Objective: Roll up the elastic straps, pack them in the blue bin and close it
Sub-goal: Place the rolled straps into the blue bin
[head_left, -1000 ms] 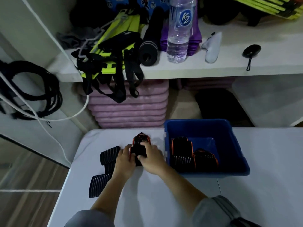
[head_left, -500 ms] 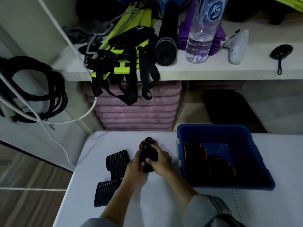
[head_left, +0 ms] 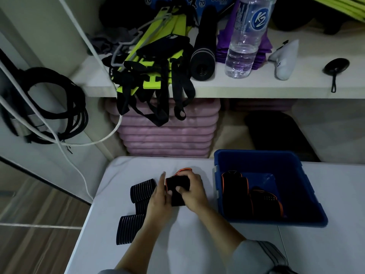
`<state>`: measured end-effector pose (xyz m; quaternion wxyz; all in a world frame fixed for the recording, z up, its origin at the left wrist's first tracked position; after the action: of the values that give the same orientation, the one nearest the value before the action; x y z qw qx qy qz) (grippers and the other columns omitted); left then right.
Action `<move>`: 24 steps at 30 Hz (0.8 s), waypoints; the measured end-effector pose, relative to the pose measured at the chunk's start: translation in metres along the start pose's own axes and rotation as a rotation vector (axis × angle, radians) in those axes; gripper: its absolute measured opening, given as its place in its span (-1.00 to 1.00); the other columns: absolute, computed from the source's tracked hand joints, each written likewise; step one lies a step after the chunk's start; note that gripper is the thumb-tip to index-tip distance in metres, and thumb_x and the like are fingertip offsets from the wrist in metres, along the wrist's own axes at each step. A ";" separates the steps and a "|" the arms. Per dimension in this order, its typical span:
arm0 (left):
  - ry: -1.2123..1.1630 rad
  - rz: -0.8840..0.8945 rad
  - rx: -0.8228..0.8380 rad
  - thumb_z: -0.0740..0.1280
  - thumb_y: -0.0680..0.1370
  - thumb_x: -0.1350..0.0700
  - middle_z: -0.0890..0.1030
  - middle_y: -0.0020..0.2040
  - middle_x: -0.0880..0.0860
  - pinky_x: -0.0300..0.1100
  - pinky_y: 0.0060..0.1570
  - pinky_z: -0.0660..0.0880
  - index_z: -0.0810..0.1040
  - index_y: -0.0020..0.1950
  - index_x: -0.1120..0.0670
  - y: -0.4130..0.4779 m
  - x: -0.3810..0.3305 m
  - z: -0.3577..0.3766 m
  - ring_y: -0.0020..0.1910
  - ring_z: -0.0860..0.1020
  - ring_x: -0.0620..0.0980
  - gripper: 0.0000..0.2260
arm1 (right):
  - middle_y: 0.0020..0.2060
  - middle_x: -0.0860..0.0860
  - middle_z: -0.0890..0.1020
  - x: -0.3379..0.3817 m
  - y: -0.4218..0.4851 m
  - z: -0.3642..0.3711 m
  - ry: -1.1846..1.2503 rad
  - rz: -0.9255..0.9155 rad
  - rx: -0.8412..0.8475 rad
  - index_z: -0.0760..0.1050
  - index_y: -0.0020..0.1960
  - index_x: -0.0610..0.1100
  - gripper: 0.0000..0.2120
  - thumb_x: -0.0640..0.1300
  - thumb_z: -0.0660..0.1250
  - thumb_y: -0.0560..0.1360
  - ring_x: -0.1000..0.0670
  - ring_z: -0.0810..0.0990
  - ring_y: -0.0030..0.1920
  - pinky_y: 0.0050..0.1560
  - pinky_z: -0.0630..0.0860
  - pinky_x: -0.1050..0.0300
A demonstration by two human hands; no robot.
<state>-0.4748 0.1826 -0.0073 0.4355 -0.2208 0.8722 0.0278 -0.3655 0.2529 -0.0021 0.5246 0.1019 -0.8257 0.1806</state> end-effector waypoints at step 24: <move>0.357 0.386 0.190 0.18 0.57 0.09 0.16 0.46 0.05 -0.02 0.29 0.37 0.22 0.45 0.06 -0.006 -0.144 0.079 0.33 0.30 0.10 -0.55 | 0.16 -0.13 0.43 -0.060 -0.031 -0.254 -0.183 -0.007 -0.245 0.48 0.14 -0.08 -0.66 -0.33 0.39 0.42 -0.06 0.41 0.20 0.13 0.24 0.35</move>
<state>-0.3378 0.2478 0.0558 0.2805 -0.0102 0.9597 -0.0111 -0.1181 0.3258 0.0477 0.4563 0.0561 -0.8856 0.0666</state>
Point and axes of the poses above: each hand's wrist, its own y-axis towards the middle knuckle, its own z-axis out of the palm, x = y × z, the point moved 7 cm from there along y, towards the middle knuckle
